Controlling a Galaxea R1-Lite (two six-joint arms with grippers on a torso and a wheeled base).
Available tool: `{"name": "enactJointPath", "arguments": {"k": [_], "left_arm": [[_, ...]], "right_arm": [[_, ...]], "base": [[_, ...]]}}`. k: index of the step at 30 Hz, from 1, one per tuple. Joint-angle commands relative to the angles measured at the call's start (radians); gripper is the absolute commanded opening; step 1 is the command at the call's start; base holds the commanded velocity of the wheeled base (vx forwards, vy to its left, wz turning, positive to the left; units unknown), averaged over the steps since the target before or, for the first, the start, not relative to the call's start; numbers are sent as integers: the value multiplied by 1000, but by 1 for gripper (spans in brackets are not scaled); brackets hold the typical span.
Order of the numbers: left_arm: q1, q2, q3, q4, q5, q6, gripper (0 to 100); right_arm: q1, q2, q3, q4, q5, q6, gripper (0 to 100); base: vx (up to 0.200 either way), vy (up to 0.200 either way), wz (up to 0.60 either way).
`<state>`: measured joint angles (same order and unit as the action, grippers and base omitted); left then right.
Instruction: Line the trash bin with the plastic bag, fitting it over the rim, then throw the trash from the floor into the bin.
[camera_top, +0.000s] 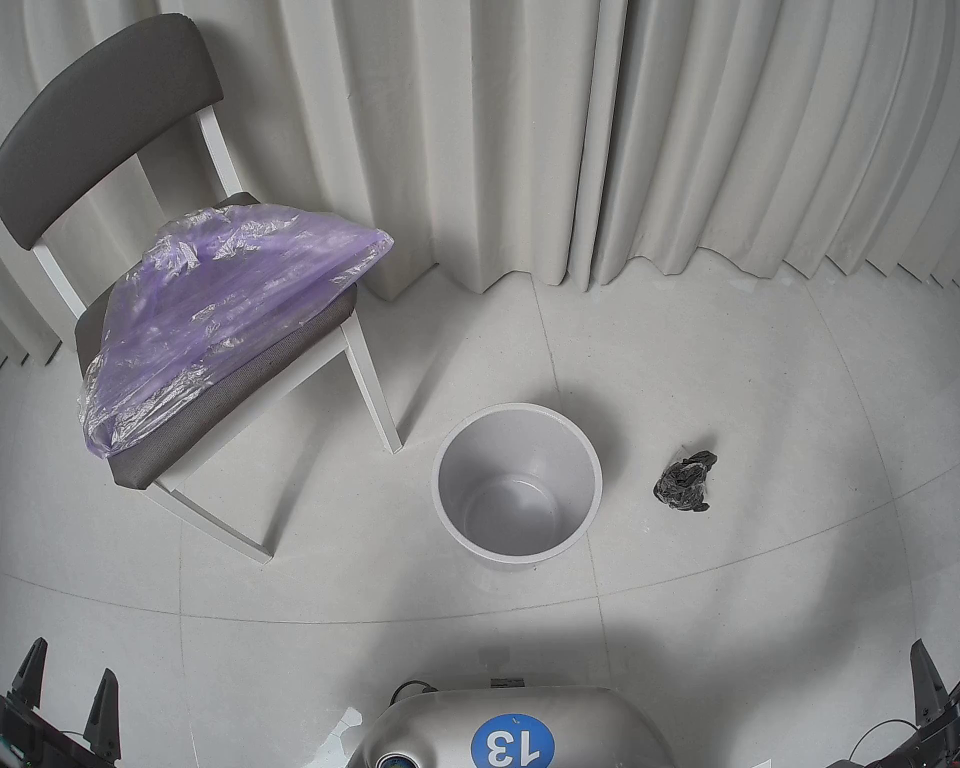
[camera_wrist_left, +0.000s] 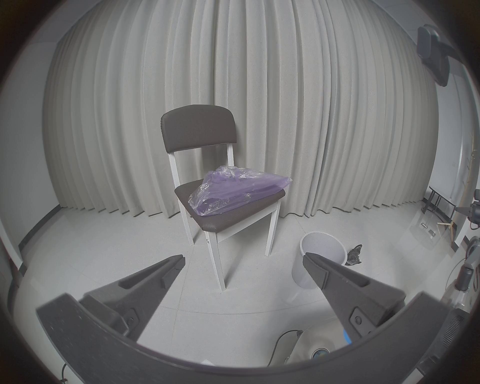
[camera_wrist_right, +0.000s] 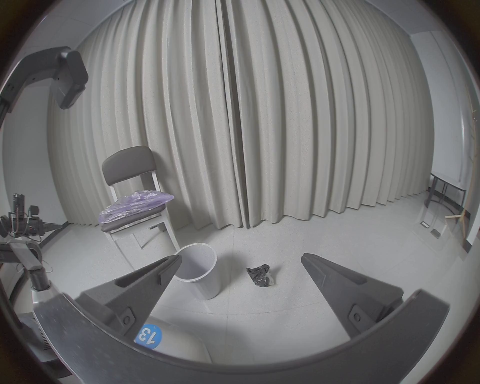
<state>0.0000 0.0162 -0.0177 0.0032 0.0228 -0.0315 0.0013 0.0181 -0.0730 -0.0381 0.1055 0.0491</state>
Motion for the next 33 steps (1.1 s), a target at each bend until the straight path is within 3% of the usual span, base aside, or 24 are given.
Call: {"name": "enactJointPath", "arguments": {"k": [1, 8, 14, 33], "left_arm": [[2, -16, 18, 0, 0, -7, 100], [3, -16, 18, -5, 9, -8, 100], [3, -16, 18, -5, 11, -11, 100], [2, -16, 18, -3, -32, 36, 100]], "right_arm": [[0, -15, 10, 3, -10, -11, 100], [-6, -1, -4, 6, 11, -35, 100], [-7, 125, -64, -2, 120, -80, 100], [-15, 281, -205, -28, 152, -84, 100]], "base": [[0, 0, 0], [0, 0, 0], [0, 0, 0], [0, 0, 0]]}}
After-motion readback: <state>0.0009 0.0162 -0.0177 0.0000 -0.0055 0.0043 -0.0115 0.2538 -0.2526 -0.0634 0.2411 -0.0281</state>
